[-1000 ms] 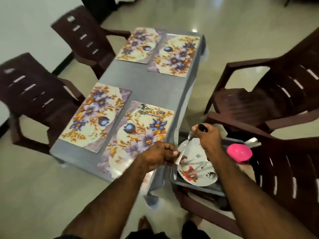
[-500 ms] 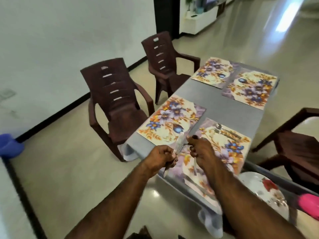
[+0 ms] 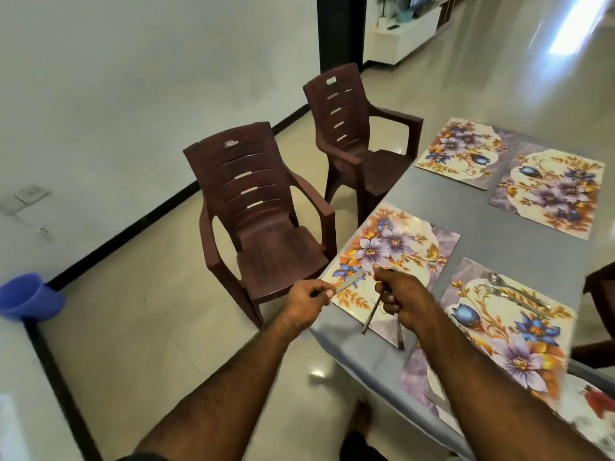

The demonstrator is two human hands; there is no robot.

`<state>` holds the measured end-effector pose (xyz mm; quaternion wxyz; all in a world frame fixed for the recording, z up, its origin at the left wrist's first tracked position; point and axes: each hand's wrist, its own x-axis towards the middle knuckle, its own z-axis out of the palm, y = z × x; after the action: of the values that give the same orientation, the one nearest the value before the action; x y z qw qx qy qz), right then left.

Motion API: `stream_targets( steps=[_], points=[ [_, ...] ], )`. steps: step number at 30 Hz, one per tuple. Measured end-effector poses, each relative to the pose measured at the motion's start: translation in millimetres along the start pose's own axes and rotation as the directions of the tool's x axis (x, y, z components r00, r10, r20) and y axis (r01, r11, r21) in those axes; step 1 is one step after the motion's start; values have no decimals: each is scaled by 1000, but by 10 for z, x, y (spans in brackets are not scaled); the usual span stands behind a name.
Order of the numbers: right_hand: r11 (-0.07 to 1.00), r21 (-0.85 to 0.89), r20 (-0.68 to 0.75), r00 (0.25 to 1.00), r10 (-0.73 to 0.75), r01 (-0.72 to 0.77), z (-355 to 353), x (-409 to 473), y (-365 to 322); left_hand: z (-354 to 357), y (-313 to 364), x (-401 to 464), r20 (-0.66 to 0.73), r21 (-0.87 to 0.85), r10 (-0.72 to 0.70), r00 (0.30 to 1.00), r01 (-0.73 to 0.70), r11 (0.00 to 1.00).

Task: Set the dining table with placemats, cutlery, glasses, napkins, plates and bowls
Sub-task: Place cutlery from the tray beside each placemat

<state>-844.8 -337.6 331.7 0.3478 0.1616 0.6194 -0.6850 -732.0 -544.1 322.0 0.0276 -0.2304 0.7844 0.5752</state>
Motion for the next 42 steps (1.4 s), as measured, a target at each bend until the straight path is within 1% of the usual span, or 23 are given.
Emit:
stream_targets(
  steps=[3,6,8,10,11,13,15,16,18,20,21,23,26,31,34,36,38,42],
  points=[
    [997,-76,46,999,-17,20,81,293,-116,-60,30,448,79,161,10,997,-23,987],
    [969,-239,24,998,-58,62,116,635,-298,-106,135,909,138,272,19,990,-57,961],
    [945,-320,-42,996,-81,64,97,801,-448,-137,241,1193,196,353,35,980,-103,930],
    [939,-337,-127,985,-119,70,0,968,-645,-138,339,1506,264,441,43,964,-160,883],
    [940,-335,-173,976,-135,71,-85,1057,-743,-130,381,1660,268,474,32,963,-160,866],
    [926,-370,-241,955,-171,73,-303,1212,-896,-100,440,1947,222,500,19,975,-131,856],
    [879,-470,-256,942,-216,74,-559,1372,-984,4,562,2246,187,524,17,982,-114,844],
    [846,-526,-247,938,-243,81,-677,1442,-996,75,623,2415,191,545,23,981,-125,829],
    [773,-629,-241,924,-296,84,-868,1533,-992,261,749,2732,240,559,27,970,-161,814],
    [727,-684,-292,889,-352,63,-1058,1653,-963,514,866,3069,319,573,47,947,-233,786],
    [718,-695,-329,872,-362,36,-1135,1704,-950,650,906,3229,333,588,60,941,-257,767],
    [721,-692,-405,840,-360,-25,-1261,1821,-945,911,981,3495,324,606,91,942,-280,745],
    [740,-665,-511,785,-351,-102,-1419,2135,-975,1278,1040,3873,302,611,91,949,-266,746],
    [797,-574,-616,741,-267,-189,-1569,2726,-1094,1697,910,4431,316,643,48,948,-251,723],
    [800,-544,-670,704,-234,-252,-1630,2935,-1113,1796,856,4612,279,614,24,960,-197,764],
    [835,-477,-706,685,-180,-273,-1655,2991,-1118,1805,834,4682,258,601,10,966,-169,781],
    [858,-430,-725,674,-142,-282,-1642,2994,-1126,1801,817,4712,254,599,3,967,-160,785],
    [850,-425,-760,632,-149,-311,-1587,2973,-1146,1823,795,4741,237,617,-15,971,-138,774]
  ],
)
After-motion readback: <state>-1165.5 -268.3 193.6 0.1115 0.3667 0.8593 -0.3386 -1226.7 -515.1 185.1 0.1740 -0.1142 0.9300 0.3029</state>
